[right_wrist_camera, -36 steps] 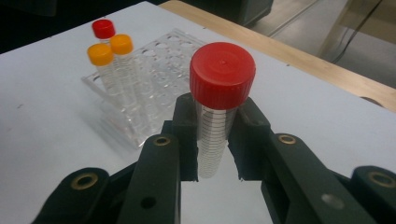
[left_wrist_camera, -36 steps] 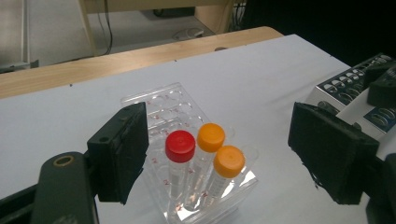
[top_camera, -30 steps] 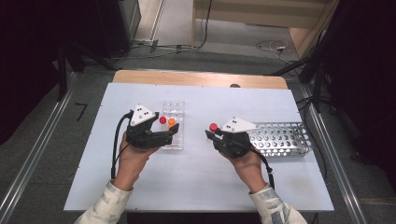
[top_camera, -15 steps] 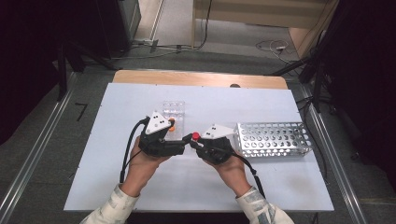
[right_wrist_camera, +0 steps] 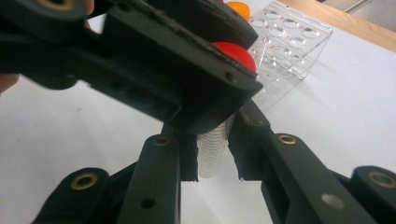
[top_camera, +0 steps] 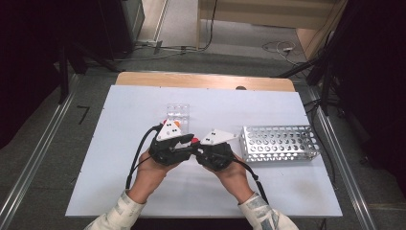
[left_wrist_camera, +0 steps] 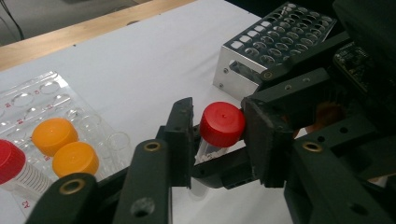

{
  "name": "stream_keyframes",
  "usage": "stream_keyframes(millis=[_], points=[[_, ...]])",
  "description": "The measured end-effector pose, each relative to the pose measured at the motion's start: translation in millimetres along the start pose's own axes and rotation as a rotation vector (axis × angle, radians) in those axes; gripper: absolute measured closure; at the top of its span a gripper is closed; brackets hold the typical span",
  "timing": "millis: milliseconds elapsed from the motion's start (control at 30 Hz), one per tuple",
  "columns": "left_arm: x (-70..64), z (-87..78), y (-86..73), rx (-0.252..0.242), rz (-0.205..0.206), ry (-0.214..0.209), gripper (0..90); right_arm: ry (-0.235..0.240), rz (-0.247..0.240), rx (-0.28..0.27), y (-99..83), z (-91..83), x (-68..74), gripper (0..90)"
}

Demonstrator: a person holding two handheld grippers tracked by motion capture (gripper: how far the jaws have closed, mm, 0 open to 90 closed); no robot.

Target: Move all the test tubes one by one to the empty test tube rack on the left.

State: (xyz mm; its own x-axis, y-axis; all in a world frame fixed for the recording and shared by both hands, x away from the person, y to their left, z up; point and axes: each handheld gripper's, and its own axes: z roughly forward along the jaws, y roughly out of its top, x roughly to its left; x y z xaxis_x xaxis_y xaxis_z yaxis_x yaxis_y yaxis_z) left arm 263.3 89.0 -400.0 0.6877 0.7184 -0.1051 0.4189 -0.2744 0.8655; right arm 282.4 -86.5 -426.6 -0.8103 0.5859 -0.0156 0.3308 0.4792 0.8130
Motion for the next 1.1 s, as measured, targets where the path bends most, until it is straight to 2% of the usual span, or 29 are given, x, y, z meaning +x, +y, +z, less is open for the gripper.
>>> stream_keyframes(millis=[200,400,600,667,800,1100], points=[[0.7,-0.3,-0.2,0.0,-0.002,-0.004,69.3,0.002,-0.004,0.001,0.5,0.4,0.0,70.6],[2.9,-3.2,0.5,-0.002,-0.007,-0.007,69.9,0.032,0.008,0.013,-1.7,-1.3,-0.1,50.5],[6.0,-12.1,0.8,-0.006,-0.006,-0.005,69.9,0.023,0.023,0.02,-7.9,-7.9,-5.5,40.5],[7.7,-17.3,1.8,-0.015,-0.013,-0.003,70.0,0.016,0.038,0.021,-10.2,-11.3,-9.9,39.4],[11.8,-28.9,5.7,-0.027,-0.016,0.009,70.0,-0.002,0.045,0.016,-14.9,-18.9,-17.4,39.2],[25.6,-53.2,12.5,-0.074,-0.05,0.044,70.0,-0.029,0.065,0.018,-24.4,-31.3,-28.7,39.1]])
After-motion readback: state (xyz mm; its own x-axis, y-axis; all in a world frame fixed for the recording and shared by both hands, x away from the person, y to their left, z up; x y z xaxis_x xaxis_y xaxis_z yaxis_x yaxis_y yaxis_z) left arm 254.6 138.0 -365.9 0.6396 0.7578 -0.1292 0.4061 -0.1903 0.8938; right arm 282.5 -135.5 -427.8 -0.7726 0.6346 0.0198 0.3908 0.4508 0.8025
